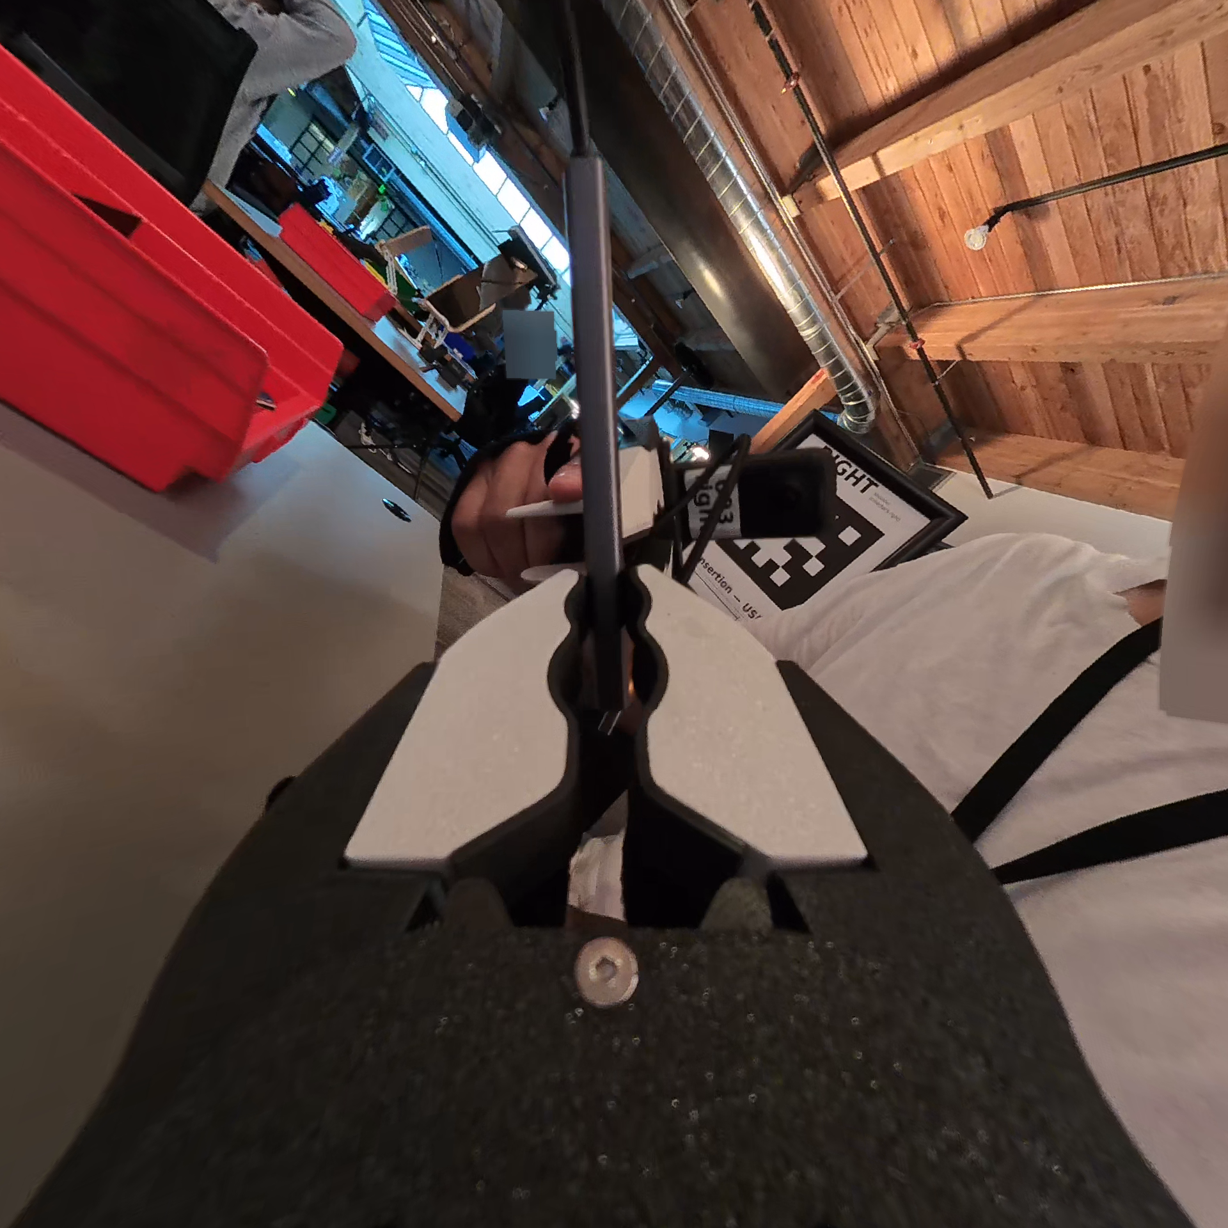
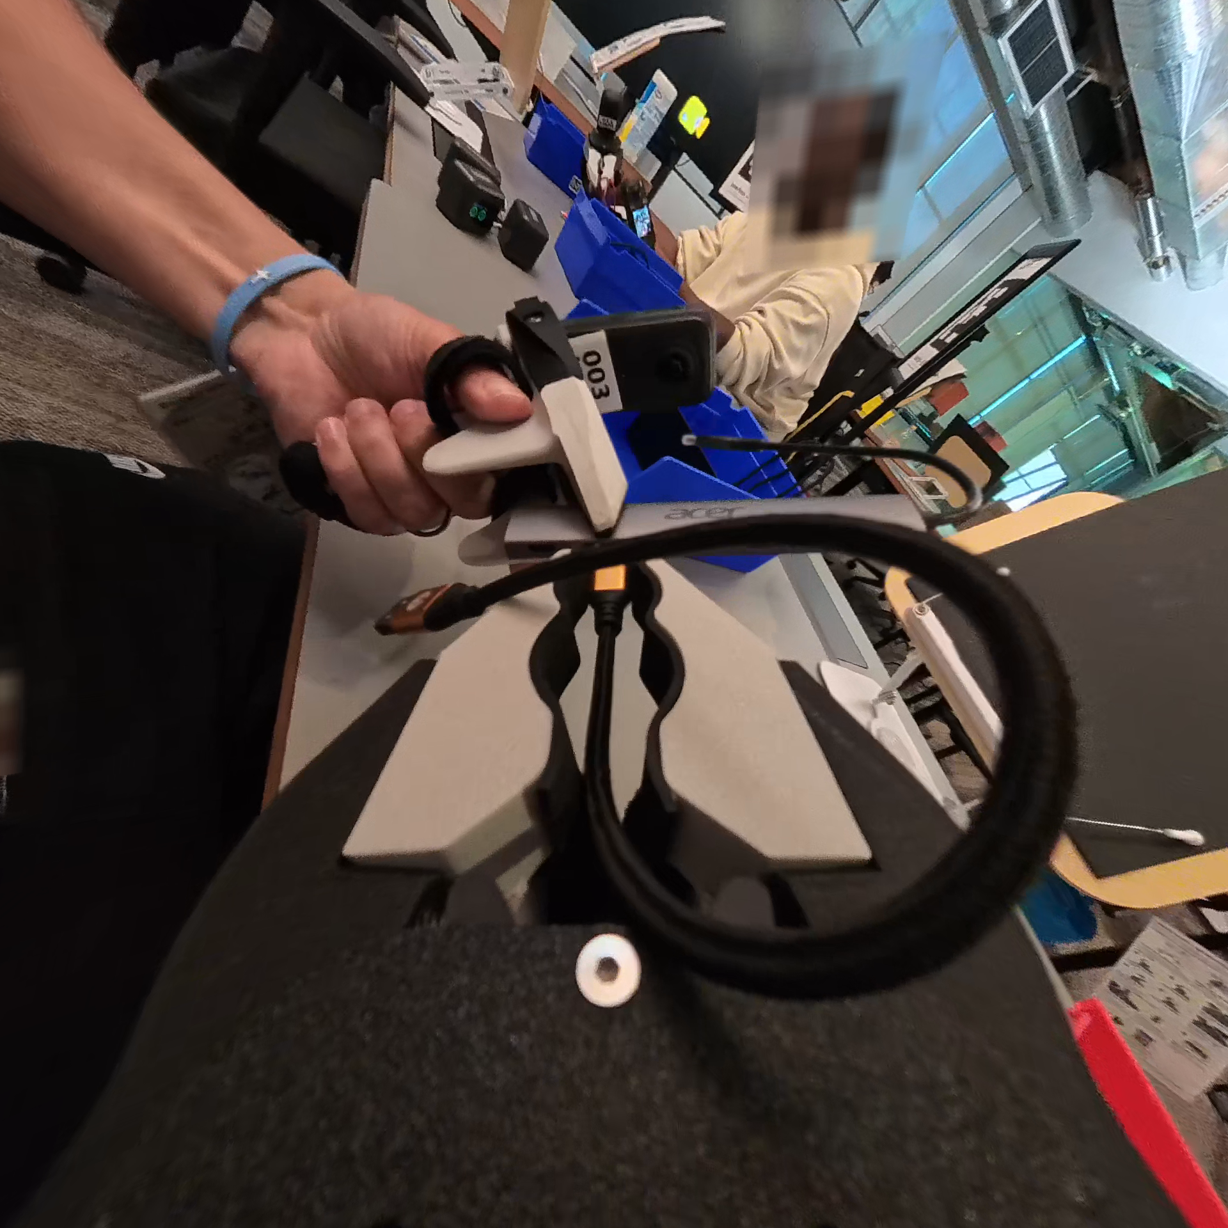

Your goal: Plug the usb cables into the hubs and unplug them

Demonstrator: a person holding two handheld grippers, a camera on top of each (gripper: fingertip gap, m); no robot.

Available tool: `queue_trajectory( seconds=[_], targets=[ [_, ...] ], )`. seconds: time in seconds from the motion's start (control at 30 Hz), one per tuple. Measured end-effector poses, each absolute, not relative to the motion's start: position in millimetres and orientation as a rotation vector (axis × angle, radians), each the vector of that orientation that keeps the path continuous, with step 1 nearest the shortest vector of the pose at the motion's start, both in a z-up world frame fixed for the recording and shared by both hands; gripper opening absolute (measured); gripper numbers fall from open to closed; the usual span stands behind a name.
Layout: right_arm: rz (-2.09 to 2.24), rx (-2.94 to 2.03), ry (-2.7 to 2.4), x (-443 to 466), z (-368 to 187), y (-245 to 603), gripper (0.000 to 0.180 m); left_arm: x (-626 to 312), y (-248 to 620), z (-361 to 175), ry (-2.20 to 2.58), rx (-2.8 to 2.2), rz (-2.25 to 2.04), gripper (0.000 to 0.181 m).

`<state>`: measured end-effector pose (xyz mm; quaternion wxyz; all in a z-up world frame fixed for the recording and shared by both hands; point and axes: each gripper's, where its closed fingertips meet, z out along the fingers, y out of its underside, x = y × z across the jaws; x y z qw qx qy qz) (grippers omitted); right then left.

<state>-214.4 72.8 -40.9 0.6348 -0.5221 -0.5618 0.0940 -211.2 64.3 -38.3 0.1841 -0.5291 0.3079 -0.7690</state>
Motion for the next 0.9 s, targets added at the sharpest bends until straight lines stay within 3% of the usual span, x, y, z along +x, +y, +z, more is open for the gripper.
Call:
queue_trajectory(
  seconds=[0.27, 0.4, 0.57, 0.67, 0.8, 0.9],
  targets=[
    [0.181, -1.181, -1.301, -213.9, -38.1, 70.5, 0.011, -212.5, 63.0, -34.7, 0.884, -1.477, -2.159, 0.009],
    [0.171, -1.248, -1.054, -123.5, 3.0, 84.4, 0.011, -290.6, 157.8, -12.1, 0.369, -1.342, -2.099, 0.008],
    [0.104, -1.376, -0.983, -83.5, 24.0, 106.8, 0.011, -217.7, 68.1, -28.5, 1.036, -1.451, -1.858, 0.01],
    [-0.116, -1.681, -0.895, -18.6, 10.8, 137.1, 0.011, -218.0, 75.4, -44.6, 0.987, -1.519, -1.876, 0.01],
    [-0.495, -2.18, -0.878, 85.3, -45.1, 164.0, 0.011, -220.0, 76.8, -43.5, 0.995, -1.504, -1.877, 0.009],
    [-0.531, -2.521, -0.937, 132.6, -97.7, 174.2, 0.011, -214.9, 70.7, -52.9, 1.035, -1.546, -1.871, 0.01]
  ],
)
